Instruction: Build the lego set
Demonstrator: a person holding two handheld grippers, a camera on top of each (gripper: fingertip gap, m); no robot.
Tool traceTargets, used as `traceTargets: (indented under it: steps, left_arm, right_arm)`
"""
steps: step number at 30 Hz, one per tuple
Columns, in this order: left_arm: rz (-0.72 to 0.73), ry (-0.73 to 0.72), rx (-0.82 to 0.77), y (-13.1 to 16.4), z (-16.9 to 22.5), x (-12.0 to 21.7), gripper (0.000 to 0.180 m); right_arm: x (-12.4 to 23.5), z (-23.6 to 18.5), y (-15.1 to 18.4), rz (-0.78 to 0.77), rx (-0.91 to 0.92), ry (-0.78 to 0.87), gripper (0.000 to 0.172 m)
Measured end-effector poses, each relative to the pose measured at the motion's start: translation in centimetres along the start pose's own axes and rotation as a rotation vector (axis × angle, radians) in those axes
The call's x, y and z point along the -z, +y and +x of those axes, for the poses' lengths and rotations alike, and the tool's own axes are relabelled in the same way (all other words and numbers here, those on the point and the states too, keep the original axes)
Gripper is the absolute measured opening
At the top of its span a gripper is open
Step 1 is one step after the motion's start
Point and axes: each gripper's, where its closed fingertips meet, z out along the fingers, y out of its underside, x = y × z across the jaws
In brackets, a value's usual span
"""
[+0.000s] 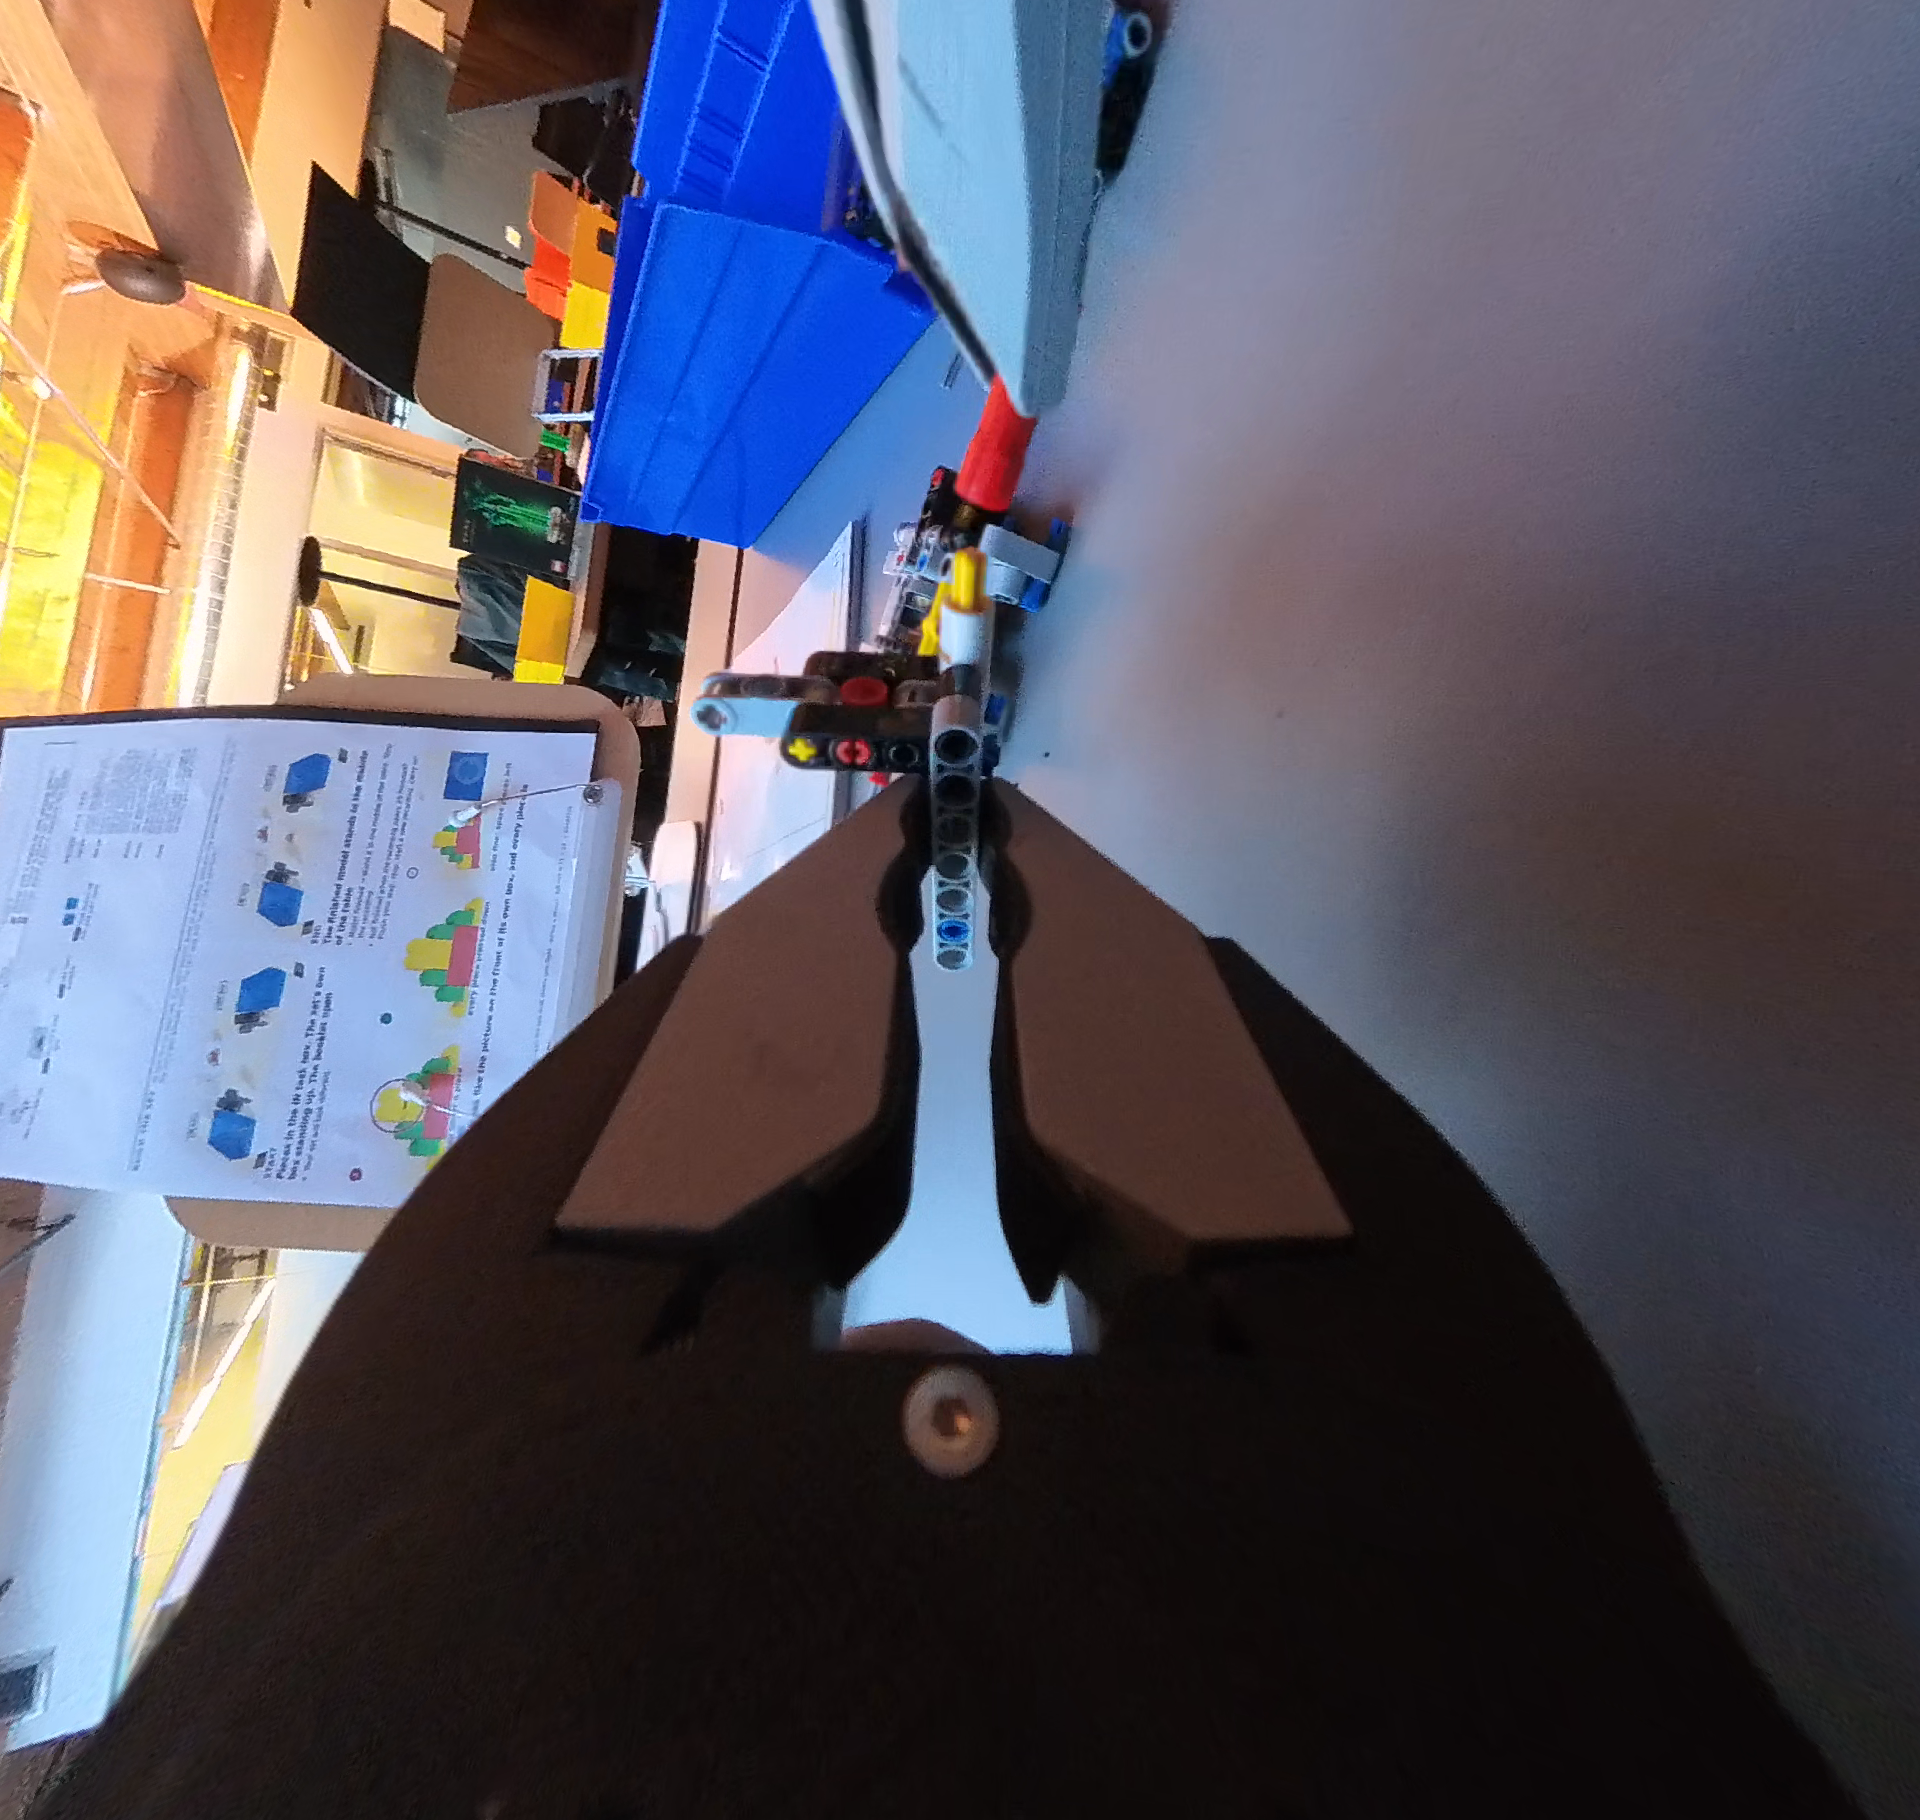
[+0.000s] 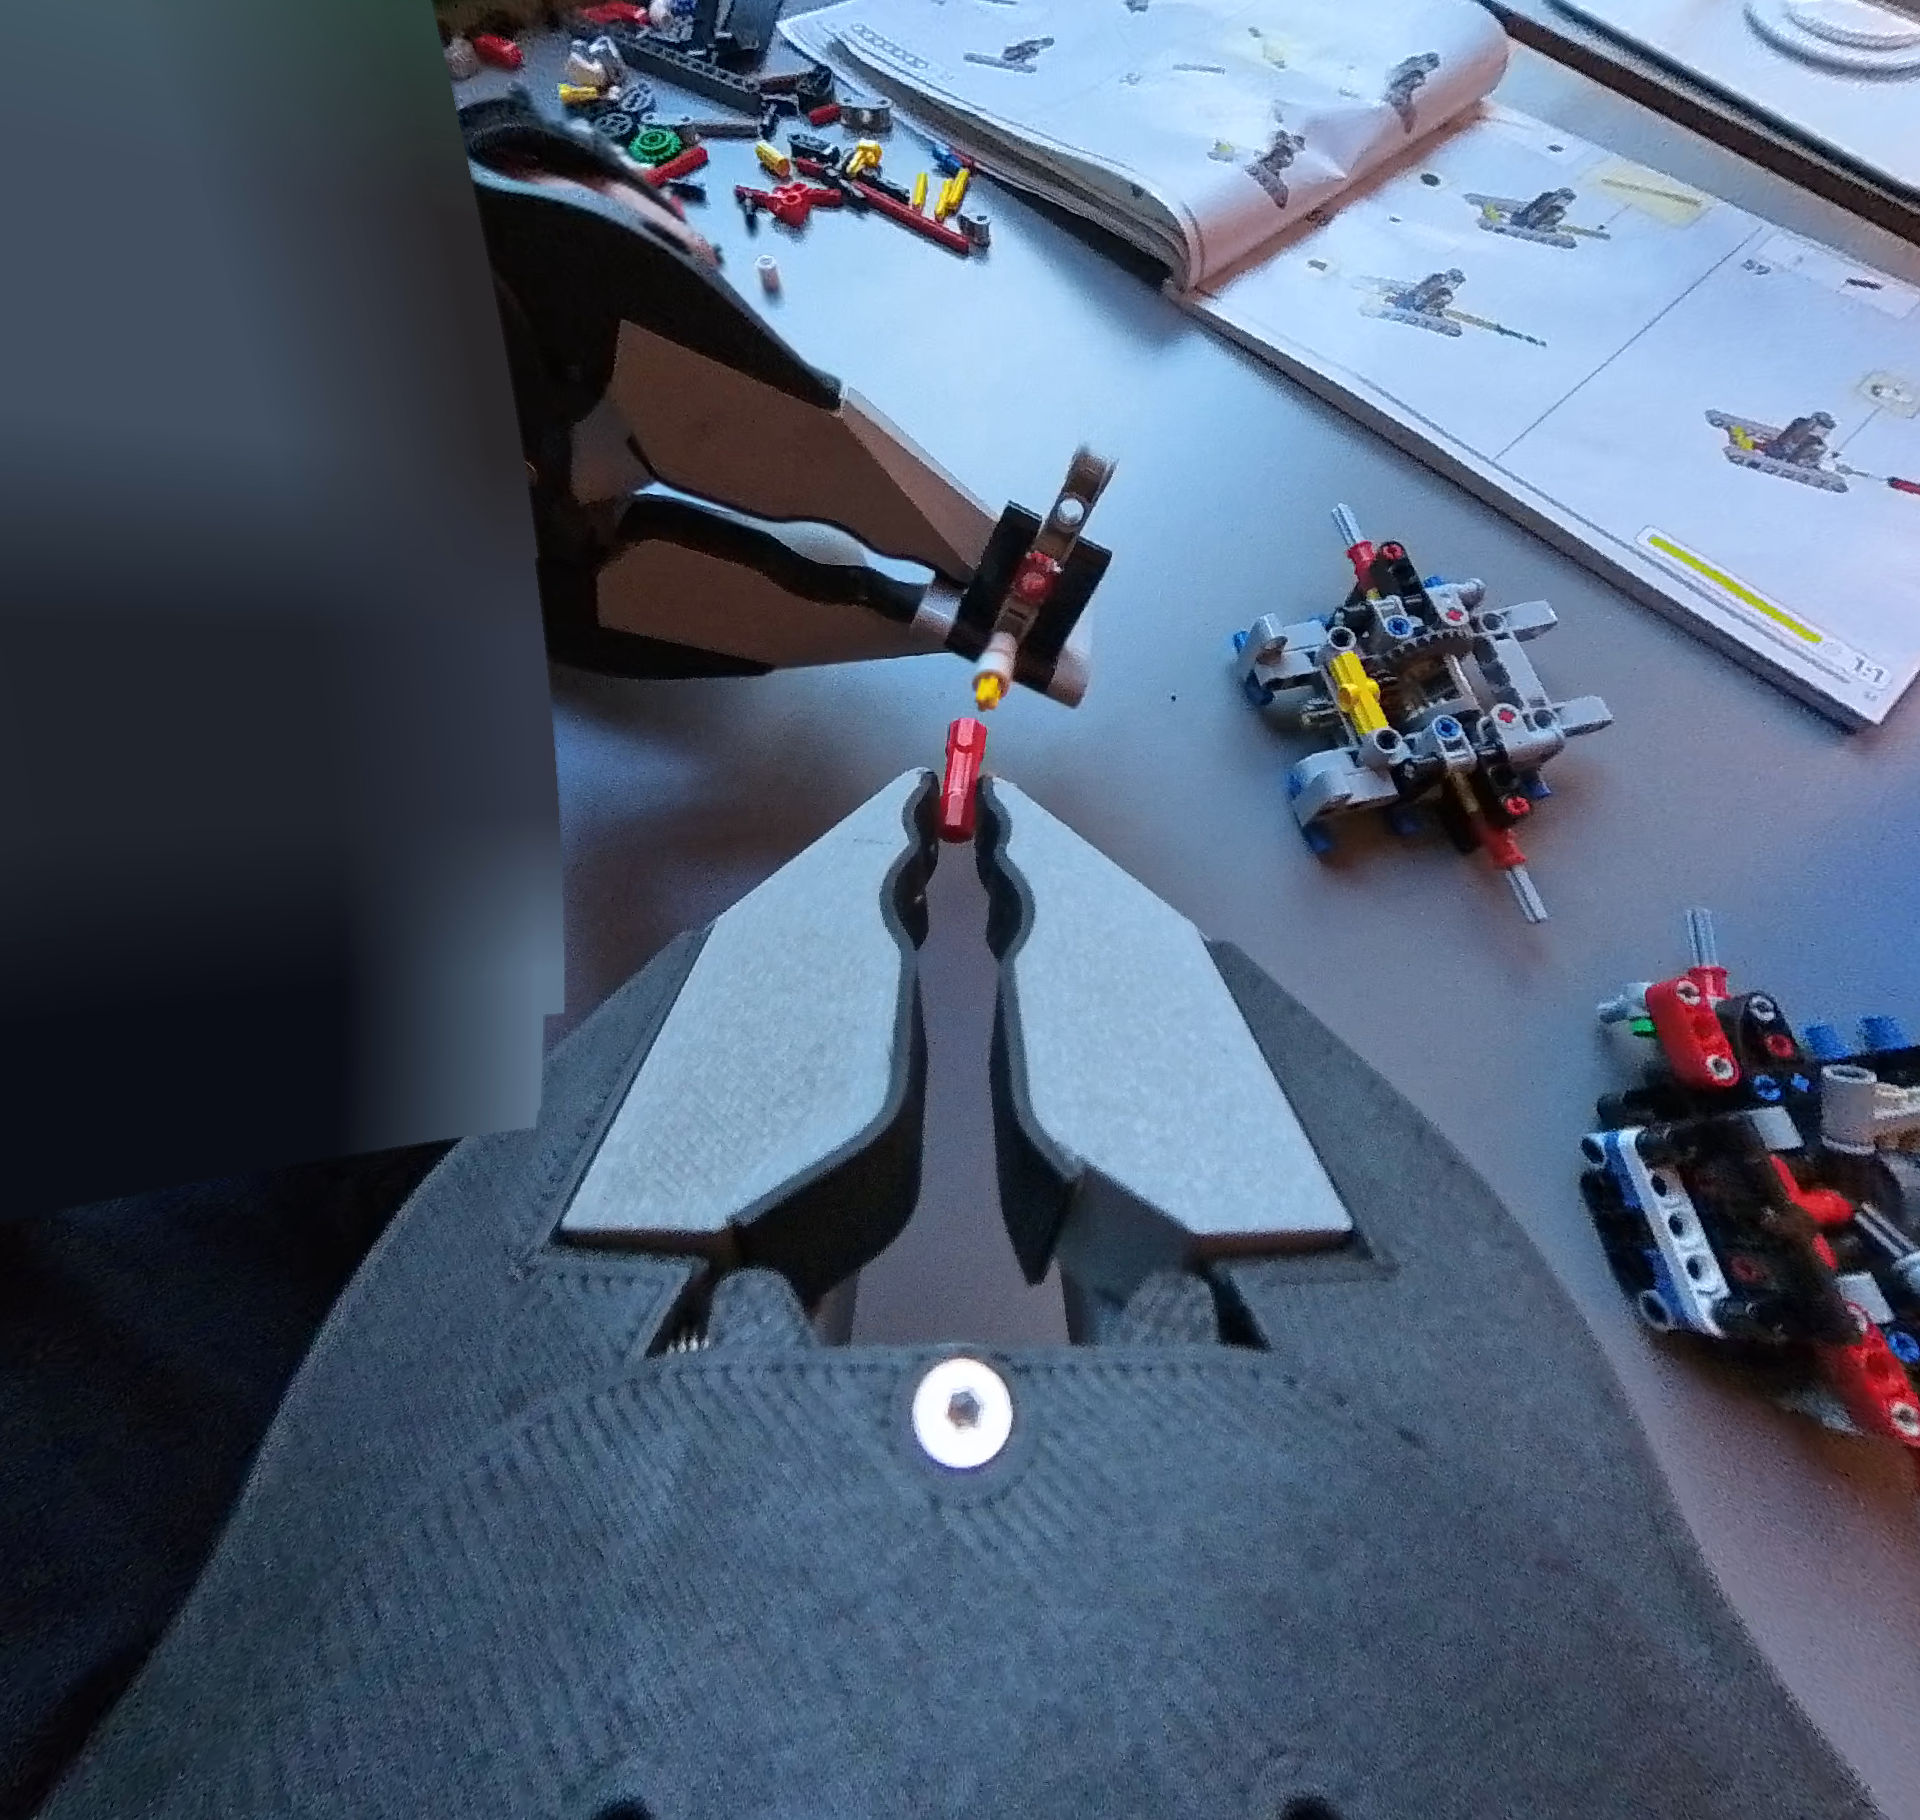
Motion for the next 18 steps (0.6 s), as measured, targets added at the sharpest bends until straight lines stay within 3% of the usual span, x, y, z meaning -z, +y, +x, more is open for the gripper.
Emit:
traceTargets:
  steps: [10, 18]
  left_arm:
    - [0.000, -0.046, -0.005, -0.1, -0.9, 0.5, 0.004]
    - [-0.002, -0.059, -0.003, 0.0, -1.3, 0.6, 0.004]
  right_arm:
    - [0.5, -0.5, -1.6, 0.183, 0.020, -0.088, 0.003]
    - [0.7, -0.2, -1.8, 0.223, 0.041, -0.079, 0.003]
